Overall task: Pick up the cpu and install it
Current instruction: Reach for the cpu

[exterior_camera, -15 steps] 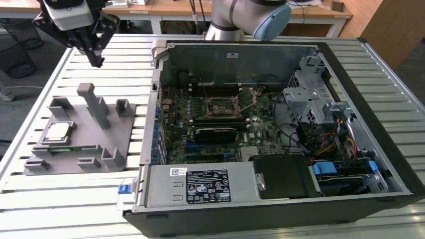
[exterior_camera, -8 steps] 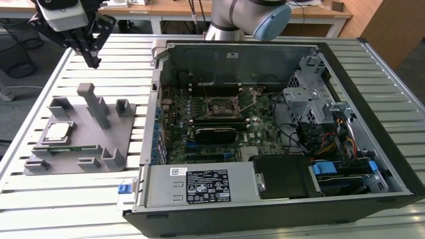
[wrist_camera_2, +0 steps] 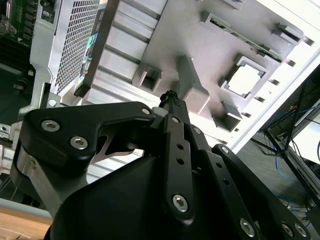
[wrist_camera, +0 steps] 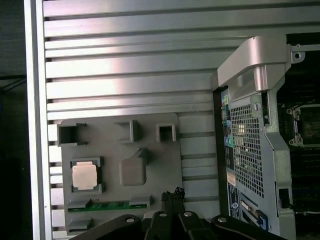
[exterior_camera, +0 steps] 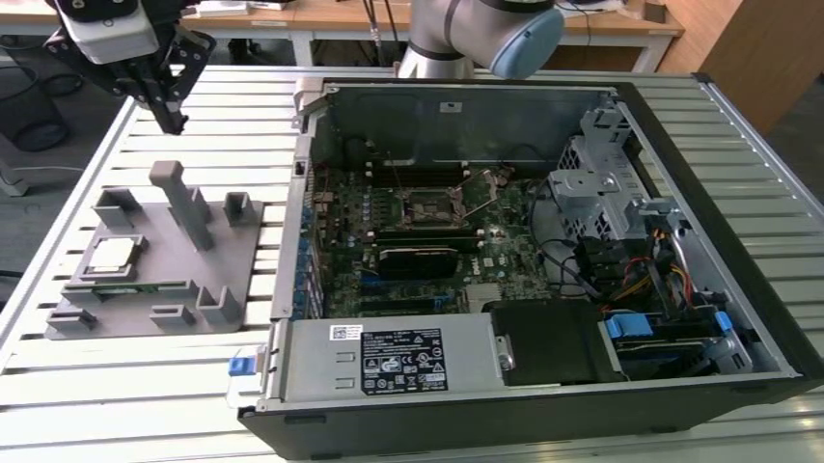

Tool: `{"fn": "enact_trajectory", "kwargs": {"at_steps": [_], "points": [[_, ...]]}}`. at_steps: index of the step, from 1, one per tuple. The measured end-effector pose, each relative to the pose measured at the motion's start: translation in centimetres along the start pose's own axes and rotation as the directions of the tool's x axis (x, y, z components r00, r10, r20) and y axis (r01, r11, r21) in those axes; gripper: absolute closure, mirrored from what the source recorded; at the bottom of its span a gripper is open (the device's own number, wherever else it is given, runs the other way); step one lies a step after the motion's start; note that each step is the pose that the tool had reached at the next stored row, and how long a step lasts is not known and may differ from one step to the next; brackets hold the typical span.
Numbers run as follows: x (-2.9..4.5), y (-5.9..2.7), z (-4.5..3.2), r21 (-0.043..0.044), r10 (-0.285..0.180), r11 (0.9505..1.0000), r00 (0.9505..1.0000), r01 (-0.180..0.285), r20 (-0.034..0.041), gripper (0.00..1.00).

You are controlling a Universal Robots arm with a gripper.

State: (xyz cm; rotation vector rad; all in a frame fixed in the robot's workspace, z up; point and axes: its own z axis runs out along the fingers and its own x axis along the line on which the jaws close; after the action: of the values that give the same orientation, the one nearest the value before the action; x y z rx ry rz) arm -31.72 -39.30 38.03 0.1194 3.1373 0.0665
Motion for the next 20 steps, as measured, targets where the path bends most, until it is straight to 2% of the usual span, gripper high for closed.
{"fn": "enact_trajectory", "kwargs": {"at_steps": [20], "points": [[2.13, -0.58, 0.38, 0.0001, 0.000, 1.0000, 1.0000, 0.000, -0.0001, 0.89]]}}
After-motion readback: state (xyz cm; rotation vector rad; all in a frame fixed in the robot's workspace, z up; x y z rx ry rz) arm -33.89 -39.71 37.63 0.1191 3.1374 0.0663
